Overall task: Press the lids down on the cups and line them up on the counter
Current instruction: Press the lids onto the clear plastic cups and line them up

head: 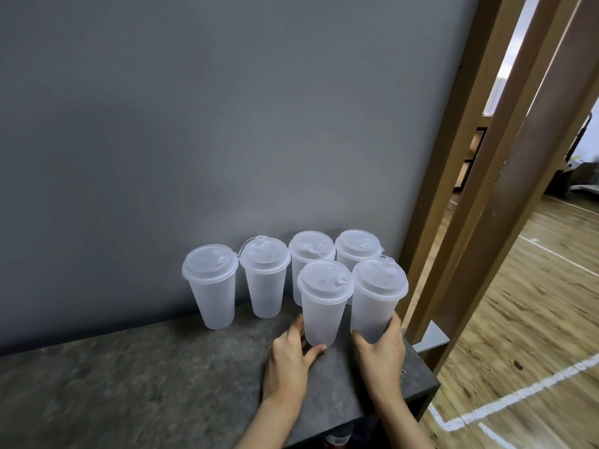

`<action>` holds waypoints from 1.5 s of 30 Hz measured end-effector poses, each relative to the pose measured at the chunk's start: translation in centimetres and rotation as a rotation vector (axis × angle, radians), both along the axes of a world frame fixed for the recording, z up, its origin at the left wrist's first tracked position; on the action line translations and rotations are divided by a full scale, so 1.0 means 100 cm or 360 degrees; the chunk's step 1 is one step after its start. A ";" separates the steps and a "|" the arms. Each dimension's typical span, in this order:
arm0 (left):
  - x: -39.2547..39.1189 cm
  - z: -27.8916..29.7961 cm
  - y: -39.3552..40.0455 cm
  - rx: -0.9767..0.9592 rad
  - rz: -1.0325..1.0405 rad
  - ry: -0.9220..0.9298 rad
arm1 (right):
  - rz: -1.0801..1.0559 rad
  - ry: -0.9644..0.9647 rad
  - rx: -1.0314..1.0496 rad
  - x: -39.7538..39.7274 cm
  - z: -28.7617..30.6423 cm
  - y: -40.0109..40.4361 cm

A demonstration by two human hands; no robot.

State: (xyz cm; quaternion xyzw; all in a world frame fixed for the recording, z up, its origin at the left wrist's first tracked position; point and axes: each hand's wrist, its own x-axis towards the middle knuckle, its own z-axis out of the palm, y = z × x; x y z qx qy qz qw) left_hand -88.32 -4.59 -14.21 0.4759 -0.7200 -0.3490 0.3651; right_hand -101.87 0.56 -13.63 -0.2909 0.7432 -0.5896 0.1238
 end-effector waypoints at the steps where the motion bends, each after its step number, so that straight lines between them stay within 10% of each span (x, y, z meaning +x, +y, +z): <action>1: 0.000 0.000 0.000 -0.0008 -0.0006 -0.0021 | 0.0000 -0.0009 0.0014 0.000 0.000 0.000; 18: 0.057 -0.006 0.018 -0.0047 0.0313 0.0050 | -0.0312 0.0375 0.0080 0.044 0.004 0.032; 24: 0.164 0.002 0.006 -0.0230 0.0651 -0.0076 | 0.0327 0.1041 0.0129 0.109 -0.006 0.025; 38: 0.485 0.010 0.057 -0.0266 0.1462 -0.0181 | 0.1380 0.0987 -0.0020 0.382 -0.002 -0.053; 45: 0.658 0.068 0.080 -0.0867 0.1884 -0.0351 | 0.1596 0.0853 -0.0096 0.547 0.006 -0.062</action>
